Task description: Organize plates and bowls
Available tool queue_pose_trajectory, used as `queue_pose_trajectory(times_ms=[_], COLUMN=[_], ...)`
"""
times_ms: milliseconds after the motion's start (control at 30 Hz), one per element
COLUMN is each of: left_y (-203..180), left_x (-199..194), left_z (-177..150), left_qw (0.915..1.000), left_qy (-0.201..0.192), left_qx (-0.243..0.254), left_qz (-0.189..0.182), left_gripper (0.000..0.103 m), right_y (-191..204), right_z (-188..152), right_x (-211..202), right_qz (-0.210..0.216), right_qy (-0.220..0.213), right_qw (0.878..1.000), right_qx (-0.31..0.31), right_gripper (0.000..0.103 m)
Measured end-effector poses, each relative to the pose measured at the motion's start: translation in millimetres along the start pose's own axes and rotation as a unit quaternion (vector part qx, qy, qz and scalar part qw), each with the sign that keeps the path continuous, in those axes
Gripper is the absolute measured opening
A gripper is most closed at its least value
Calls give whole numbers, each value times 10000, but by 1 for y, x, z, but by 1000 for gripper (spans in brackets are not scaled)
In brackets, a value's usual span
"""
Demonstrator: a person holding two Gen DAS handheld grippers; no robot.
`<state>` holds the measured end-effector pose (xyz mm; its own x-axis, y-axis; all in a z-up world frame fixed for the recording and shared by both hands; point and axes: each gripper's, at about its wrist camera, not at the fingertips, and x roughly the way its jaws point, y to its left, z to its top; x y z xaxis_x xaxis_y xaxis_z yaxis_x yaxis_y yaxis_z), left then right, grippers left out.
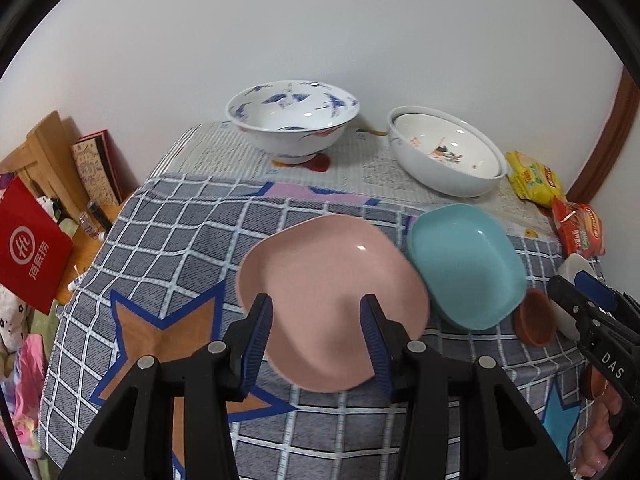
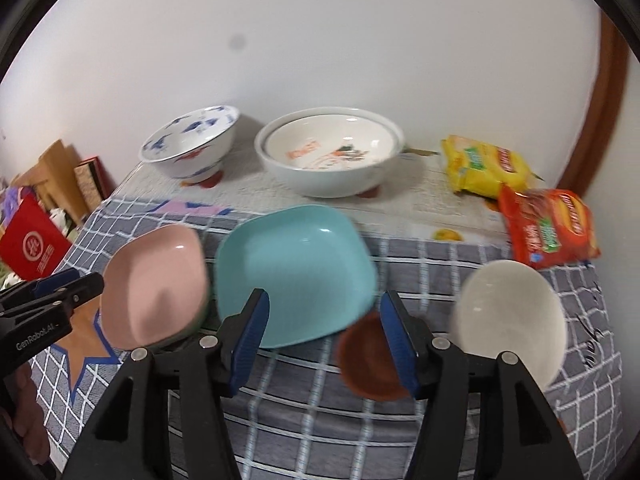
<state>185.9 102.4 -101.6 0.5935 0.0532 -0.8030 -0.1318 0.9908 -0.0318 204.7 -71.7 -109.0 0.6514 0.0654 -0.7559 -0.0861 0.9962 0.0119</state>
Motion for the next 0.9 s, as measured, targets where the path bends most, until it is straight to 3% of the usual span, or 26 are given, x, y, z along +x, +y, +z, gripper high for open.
queue_pose_trajectory(times_ms=[433,900], left_y=[-57,-75], left_x=[15,58], left_z=[13,32], left_qw=[9994,9979], left_qy=[82,161], left_qx=[341,580], left_qz=[-32,230], left_gripper=[51,51], right_y=[-41,-44], right_z=[2,13], right_x=[-7,42], right_qz=[69,283], right_qy=[13,108], right_qw=[9996,9991], right_qx=[256,295], right_gripper=[57,57])
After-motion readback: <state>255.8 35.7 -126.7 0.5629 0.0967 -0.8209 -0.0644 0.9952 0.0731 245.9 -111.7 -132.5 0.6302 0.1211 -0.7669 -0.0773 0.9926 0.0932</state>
